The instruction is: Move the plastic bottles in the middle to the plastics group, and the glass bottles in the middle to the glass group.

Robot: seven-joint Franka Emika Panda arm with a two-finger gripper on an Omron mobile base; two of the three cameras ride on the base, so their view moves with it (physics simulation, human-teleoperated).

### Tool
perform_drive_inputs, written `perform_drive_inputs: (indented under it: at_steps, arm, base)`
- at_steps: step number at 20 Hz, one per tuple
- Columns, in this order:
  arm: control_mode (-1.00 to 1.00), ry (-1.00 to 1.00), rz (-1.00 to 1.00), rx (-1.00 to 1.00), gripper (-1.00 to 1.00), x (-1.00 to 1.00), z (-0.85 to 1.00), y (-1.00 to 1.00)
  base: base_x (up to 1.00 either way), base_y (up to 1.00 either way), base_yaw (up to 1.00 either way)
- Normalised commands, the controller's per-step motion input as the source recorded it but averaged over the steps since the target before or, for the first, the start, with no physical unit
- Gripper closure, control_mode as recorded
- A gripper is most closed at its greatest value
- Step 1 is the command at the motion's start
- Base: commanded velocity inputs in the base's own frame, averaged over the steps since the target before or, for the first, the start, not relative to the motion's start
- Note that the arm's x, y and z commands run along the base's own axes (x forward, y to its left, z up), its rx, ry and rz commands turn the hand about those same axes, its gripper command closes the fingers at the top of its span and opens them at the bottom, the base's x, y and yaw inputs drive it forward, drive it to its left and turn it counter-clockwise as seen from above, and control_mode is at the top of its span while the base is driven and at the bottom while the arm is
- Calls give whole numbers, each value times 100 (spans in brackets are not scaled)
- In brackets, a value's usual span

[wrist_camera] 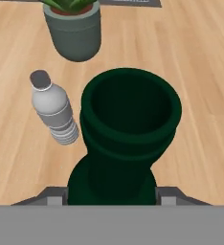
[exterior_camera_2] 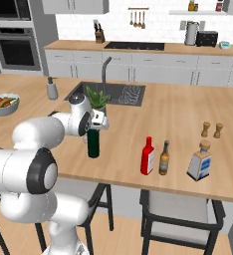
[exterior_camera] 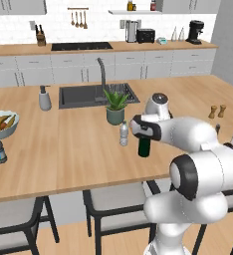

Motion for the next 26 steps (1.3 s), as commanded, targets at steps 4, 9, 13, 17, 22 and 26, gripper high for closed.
perform_drive_inputs:
  at_steps: [4, 9, 13, 17, 22, 26]
  arm:
    - [-100, 0, -4, 0, 100, 0, -8, -82]
    - [-100, -1, -4, 0, 100, 0, -4, -71]
    - [-100, -5, -6, 0, 100, 0, 0, -52]
    - [-100, -5, -8, 0, 100, 0, 0, -43]
    - [-100, -5, -11, 0, 100, 0, -2, -27]
    - [-100, -1, -16, 0, 100, 0, 0, -23]
  base:
    - [0, 0, 0]
    - [0, 0, 0]
    - [0, 0, 0]
    - [0, 0, 0]
    - [0, 0, 0]
    - [0, 0, 0]
